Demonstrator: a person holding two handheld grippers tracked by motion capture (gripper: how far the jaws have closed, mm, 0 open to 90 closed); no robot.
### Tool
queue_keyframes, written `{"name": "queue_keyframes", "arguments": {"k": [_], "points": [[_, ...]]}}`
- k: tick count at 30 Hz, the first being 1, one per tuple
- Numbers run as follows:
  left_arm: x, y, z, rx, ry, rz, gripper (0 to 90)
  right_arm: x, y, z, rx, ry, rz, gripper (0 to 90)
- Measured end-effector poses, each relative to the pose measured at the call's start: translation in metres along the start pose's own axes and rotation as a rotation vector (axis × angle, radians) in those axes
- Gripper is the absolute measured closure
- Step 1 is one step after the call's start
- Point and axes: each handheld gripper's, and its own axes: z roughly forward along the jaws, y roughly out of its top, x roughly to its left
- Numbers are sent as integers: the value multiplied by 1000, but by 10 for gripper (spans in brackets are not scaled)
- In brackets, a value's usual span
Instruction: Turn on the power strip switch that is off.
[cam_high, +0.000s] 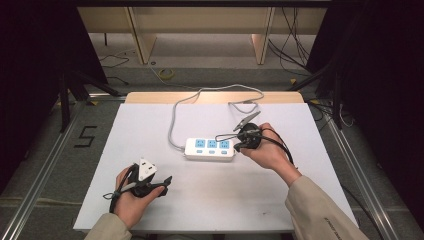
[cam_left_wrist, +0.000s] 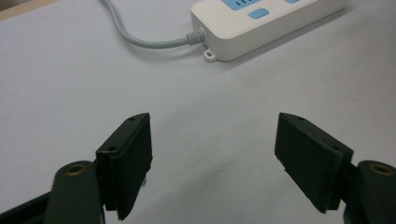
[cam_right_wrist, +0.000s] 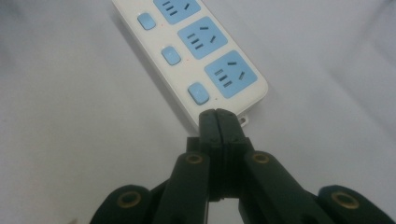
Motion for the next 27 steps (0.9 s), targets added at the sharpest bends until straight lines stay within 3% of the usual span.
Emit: {"name": "queue_keyframes", "arguments": {"k": [27], "points": [[0, 0, 0, -1, 0, 0, 275, 2, 13, 14, 22, 10, -16, 900]]}}
